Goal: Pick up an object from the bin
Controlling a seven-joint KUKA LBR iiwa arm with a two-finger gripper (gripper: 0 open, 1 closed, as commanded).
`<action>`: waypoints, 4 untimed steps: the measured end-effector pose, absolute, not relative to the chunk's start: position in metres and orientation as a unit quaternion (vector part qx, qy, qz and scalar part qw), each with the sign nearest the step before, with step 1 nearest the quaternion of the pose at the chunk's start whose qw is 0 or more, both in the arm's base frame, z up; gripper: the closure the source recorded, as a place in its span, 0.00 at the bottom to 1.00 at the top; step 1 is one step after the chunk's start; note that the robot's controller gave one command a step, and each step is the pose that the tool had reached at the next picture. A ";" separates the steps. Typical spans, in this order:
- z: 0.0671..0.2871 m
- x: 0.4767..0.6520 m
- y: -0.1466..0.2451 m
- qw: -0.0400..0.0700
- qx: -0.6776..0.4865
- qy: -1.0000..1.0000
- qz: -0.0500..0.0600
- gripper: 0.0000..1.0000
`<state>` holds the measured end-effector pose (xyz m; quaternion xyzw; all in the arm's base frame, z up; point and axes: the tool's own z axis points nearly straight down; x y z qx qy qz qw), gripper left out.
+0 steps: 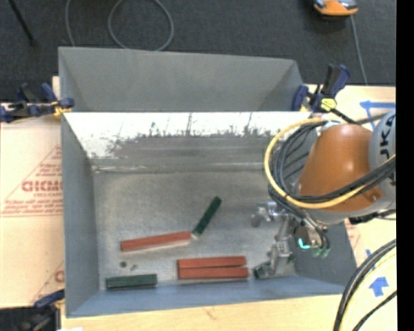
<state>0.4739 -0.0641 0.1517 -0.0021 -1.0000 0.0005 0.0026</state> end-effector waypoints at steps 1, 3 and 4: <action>0.067 0.488 -0.014 0.002 0.037 -0.999 0.000 0.00; 0.071 0.480 -0.055 -0.003 -0.087 -0.996 -0.001 0.00; 0.149 0.484 -0.013 -0.004 -0.146 -0.989 -0.001 0.00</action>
Offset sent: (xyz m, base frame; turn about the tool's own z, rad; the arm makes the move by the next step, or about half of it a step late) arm 0.0141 0.0491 -0.0817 -0.0741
